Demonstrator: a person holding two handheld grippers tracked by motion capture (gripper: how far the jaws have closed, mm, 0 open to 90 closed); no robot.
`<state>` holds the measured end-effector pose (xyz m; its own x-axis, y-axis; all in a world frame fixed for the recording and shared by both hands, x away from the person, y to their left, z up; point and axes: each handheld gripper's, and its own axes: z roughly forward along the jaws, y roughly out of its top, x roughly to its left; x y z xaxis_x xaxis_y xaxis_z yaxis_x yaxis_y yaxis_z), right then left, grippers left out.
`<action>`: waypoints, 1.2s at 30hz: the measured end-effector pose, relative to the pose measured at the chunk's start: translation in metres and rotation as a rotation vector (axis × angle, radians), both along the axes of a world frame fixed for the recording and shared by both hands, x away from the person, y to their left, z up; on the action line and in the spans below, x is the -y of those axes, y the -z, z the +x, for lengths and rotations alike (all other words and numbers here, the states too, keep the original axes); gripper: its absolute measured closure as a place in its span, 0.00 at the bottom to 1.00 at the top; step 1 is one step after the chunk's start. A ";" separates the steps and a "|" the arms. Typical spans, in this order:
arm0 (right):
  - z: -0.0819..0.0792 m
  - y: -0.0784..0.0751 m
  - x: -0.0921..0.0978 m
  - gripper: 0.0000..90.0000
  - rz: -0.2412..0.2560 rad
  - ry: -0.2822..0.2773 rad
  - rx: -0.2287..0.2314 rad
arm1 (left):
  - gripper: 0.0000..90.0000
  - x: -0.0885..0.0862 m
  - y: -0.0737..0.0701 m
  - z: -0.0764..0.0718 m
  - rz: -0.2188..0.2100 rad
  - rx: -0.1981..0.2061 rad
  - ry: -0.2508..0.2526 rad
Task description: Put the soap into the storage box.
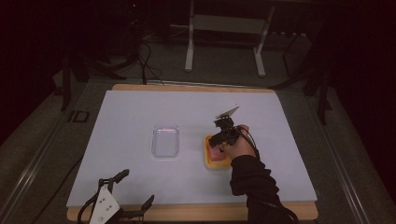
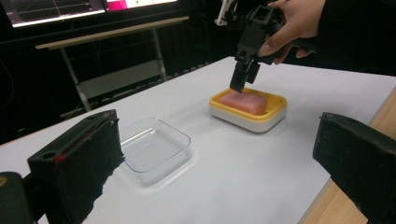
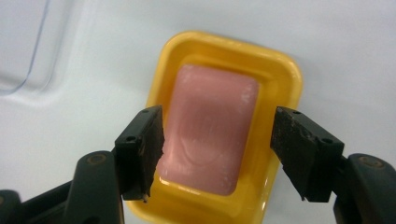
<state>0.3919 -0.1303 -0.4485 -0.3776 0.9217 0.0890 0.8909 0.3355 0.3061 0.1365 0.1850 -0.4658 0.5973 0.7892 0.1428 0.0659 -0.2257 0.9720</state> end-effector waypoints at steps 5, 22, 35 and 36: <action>-0.001 0.000 0.007 0.33 0.029 -0.069 -0.001 | 0.02 0.000 0.001 0.001 0.001 -0.003 0.003; -0.023 0.000 0.044 0.15 0.134 -0.302 0.218 | 0.02 0.001 0.003 0.004 0.012 -0.019 -0.001; -0.045 -0.005 0.087 0.15 0.204 -0.282 0.313 | 0.02 0.002 0.003 0.004 0.018 -0.022 0.001; -0.048 -0.004 0.094 0.15 0.200 -0.279 0.318 | 0.02 0.002 0.003 0.004 0.019 -0.021 0.001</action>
<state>0.3443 -0.2240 -0.4447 -0.6457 0.7578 0.0942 0.6268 0.4555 0.6322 0.1406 0.1827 -0.4691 0.6015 0.7856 0.1450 0.0863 -0.2443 0.9658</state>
